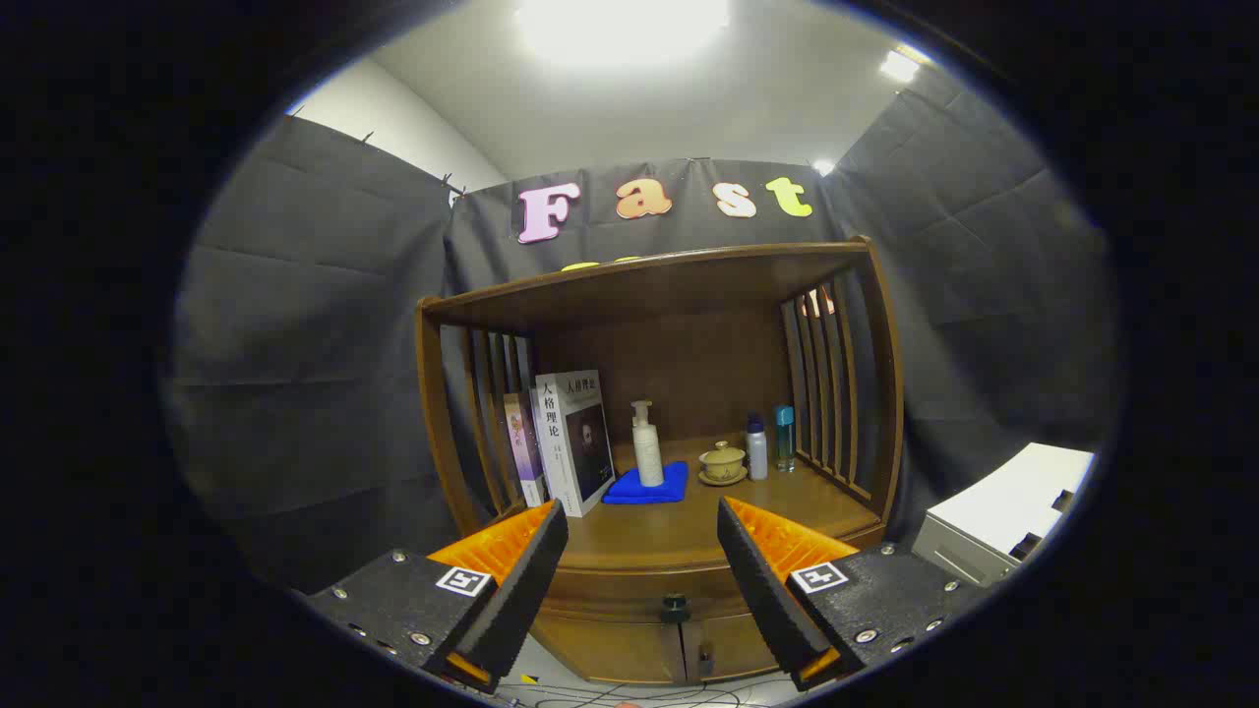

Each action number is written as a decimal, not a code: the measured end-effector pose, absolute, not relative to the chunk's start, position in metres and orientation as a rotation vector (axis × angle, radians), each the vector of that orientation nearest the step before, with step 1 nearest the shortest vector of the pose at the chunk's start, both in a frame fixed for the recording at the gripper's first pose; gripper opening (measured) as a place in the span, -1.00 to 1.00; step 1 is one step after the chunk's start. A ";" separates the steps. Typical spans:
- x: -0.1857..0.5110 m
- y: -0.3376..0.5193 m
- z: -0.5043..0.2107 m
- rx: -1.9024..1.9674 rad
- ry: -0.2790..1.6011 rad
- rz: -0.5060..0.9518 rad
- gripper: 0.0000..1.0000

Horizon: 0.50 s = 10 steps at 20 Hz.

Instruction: Pull open the drawer, take out the items inside it, and place them on the countertop above the cabinet.

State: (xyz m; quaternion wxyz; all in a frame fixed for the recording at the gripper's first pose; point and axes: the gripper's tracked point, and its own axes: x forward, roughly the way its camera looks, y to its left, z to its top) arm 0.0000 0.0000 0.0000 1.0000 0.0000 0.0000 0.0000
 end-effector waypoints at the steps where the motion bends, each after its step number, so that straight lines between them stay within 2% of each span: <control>1: 0.001 0.001 -0.002 -0.014 0.006 0.002 0.90; 10: 0.008 0.001 -0.025 -0.083 0.062 0.006 0.90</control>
